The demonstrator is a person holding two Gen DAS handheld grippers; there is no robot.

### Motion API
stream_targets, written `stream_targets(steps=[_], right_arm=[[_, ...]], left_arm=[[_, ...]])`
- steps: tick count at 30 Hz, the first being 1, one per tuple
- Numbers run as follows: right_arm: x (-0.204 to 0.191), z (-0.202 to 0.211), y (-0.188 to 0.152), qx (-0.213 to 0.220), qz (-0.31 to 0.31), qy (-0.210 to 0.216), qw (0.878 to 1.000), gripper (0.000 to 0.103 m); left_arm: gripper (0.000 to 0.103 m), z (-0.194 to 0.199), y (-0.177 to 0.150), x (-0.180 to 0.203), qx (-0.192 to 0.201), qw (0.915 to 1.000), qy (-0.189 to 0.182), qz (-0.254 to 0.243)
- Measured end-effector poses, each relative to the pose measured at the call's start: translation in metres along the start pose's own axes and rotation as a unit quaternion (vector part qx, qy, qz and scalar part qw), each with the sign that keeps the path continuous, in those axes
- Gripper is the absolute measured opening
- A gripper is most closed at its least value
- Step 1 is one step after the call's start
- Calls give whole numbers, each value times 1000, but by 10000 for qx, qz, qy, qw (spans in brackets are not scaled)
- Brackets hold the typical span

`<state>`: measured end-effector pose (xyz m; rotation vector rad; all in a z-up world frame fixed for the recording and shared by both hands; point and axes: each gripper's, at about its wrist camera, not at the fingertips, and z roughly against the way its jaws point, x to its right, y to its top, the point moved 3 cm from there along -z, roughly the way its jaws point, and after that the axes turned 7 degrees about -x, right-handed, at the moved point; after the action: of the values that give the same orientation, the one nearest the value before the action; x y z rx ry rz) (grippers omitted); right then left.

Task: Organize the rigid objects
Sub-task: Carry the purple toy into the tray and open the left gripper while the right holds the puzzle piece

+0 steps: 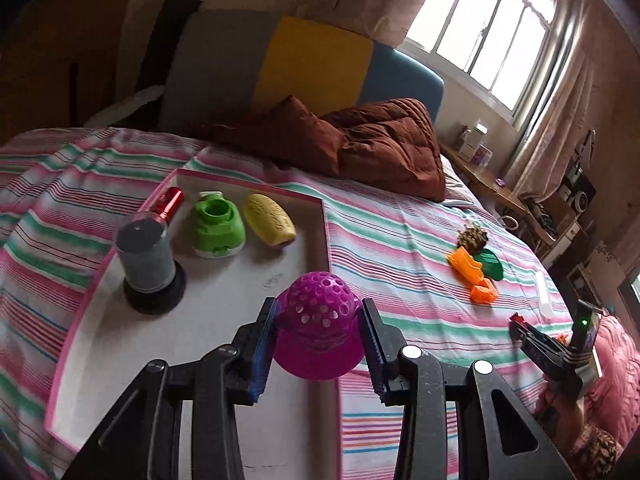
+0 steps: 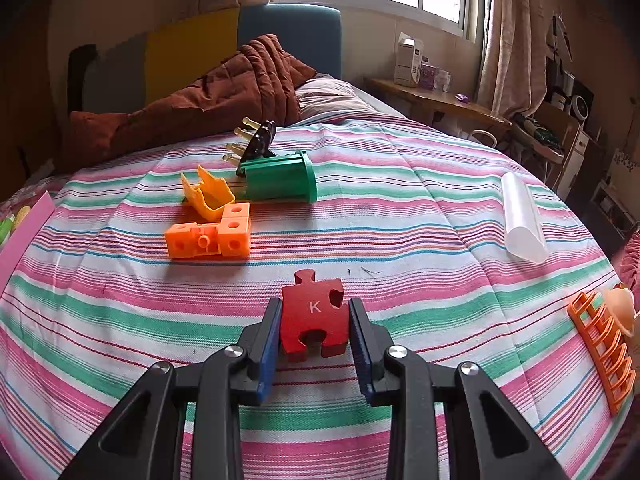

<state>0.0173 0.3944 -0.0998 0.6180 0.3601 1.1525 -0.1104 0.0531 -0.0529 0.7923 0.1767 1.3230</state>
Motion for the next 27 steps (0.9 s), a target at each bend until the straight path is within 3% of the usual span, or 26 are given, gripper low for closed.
stream_targets(steps=[7, 13, 15, 17, 27], right_arm=[[-1, -1, 0, -31, 23, -99, 9999, 32], [-1, -3, 0, -71, 26, -128, 9999, 32], [-1, -3, 0, -80, 28, -130, 9999, 32], [0, -3, 0, -73, 22, -130, 9999, 32], [0, -4, 0, -81, 11, -129, 9999, 32]], left_arm=[[41, -45, 18, -39, -749, 9957, 521, 185], [42, -57, 27, -48, -739, 9932, 894, 86], [61, -53, 26, -48, -651, 9942, 855, 81], [69, -45, 23, -51, -458, 9953, 826, 197], [87, -13, -6, -54, -220, 9955, 579, 723]])
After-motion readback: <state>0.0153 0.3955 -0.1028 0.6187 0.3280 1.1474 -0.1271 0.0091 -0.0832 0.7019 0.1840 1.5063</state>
